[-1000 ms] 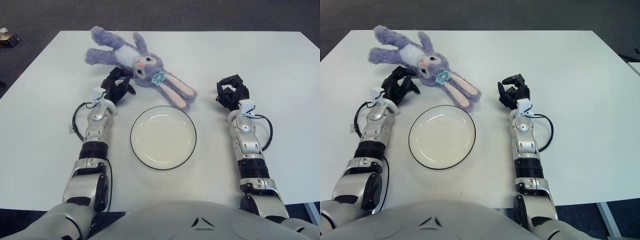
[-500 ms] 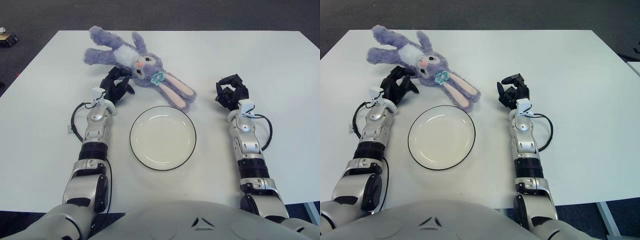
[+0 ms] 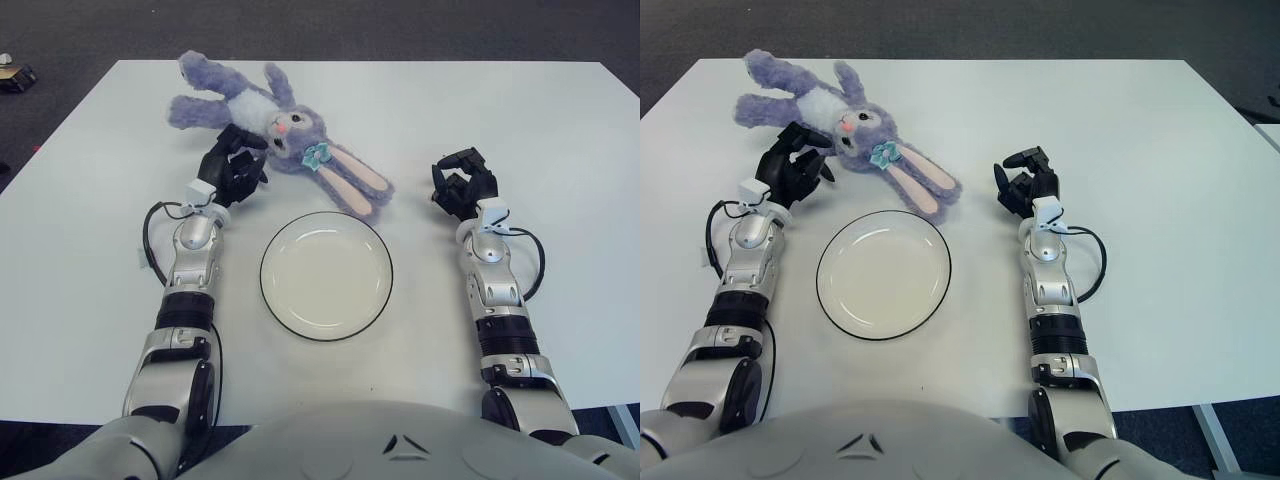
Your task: Put the doll into the plate.
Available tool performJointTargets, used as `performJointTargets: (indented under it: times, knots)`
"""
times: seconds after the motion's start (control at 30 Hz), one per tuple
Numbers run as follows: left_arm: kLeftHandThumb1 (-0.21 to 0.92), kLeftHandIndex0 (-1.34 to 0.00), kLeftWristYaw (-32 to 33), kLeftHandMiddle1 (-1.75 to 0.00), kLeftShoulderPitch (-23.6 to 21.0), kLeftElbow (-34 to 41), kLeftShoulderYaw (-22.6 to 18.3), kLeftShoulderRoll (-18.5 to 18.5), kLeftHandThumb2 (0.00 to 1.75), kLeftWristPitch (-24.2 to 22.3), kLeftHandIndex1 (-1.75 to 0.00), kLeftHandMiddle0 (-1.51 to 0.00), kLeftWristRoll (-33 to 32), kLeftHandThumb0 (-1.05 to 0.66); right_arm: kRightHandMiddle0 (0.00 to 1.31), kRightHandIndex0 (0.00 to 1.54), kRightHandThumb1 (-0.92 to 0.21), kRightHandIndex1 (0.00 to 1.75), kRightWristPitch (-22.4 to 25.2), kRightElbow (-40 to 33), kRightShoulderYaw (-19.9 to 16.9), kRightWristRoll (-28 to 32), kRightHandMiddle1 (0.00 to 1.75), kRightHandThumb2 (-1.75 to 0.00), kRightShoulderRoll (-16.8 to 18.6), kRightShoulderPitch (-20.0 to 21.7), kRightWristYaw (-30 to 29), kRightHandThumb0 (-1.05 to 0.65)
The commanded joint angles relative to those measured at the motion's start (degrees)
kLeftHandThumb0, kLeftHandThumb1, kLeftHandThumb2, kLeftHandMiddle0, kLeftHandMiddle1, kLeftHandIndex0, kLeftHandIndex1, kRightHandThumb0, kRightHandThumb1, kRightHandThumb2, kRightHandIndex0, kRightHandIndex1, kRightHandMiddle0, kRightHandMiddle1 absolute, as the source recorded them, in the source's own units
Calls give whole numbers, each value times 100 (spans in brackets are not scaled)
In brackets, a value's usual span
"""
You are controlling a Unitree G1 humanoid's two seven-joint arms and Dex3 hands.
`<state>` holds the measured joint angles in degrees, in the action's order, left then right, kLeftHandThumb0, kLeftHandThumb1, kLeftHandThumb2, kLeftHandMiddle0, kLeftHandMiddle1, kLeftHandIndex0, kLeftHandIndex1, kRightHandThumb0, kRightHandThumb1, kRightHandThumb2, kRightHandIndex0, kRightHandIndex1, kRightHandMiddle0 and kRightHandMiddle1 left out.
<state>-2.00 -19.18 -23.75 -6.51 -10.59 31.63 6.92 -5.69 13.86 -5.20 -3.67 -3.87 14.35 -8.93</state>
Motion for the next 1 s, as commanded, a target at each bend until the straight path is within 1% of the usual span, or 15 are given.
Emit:
performJointTargets:
  times: [0.0,0.13,0.33,0.37,0.4,0.43,0.47,0.53,0.6,0.8,0.87,0.93,0.97]
  knots:
    - [92,-48,514,-169,-167,-200,73,-298,25,951,-145,-76,654,-36,39,73,-82,163,133,198,-14,-16,160,-52,-53,-134,47,-37]
    - [92,-49,739,-173,-351,-446,121,-422,25,1313,-144,-72,915,-36,39,73,-82,163,129,193,-9,-20,161,-53,-51,-139,51,-37]
    - [92,-49,939,-175,-441,-688,187,-490,24,1543,-144,-70,1014,-36,39,73,-82,163,128,194,-9,-20,161,-53,-52,-139,52,-37]
    - [92,-49,1015,-175,-696,-795,272,-774,24,1850,-144,-70,1366,-36,39,73,-82,163,140,183,-6,-23,161,-53,-53,-139,54,-37]
    - [90,-50,1077,-163,-931,-892,332,-986,27,2119,-135,-66,1612,-23,39,73,-82,164,152,175,-5,-25,161,-53,-53,-135,55,-37]
    - [88,-51,1141,-156,-1099,-979,377,-1133,28,2317,-128,-64,1789,-15,39,73,-82,164,160,170,-4,-26,161,-53,-53,-133,56,-37]
    - [87,-52,1208,-153,-1212,-1050,401,-1207,28,2447,-125,-63,1885,-12,39,73,-82,164,166,168,-2,-28,161,-53,-51,-129,54,-37]
    - [85,-53,1338,-146,-1312,-1158,405,-1216,30,2560,-119,-61,1937,-5,39,72,-82,164,172,169,1,-30,161,-53,-46,-122,50,-37]
    - [85,-54,1457,-144,-1399,-1261,414,-1232,30,2660,-116,-61,1989,-3,39,72,-82,164,175,171,4,-32,161,-53,-40,-117,45,-37]
    - [84,-55,1703,-142,-1500,-1467,523,-1311,30,2805,-114,-60,2077,-1,39,72,-82,164,175,172,6,-32,161,-53,-39,-116,43,-37]
    - [84,-56,1807,-142,-1970,-1761,563,-1398,30,3035,-113,-60,2116,-1,39,72,-82,164,200,169,25,-47,161,-53,-24,-106,33,-37]
    - [84,-58,1884,-142,-2215,-1949,594,-1449,29,3179,-110,-60,2152,-1,39,71,-82,164,214,168,37,-54,161,-53,-18,-101,28,-37]
    - [84,-58,1911,-142,-2249,-1997,605,-1460,29,3214,-110,-60,2171,-1,39,71,-82,164,216,166,38,-55,161,-53,-18,-101,28,-37]
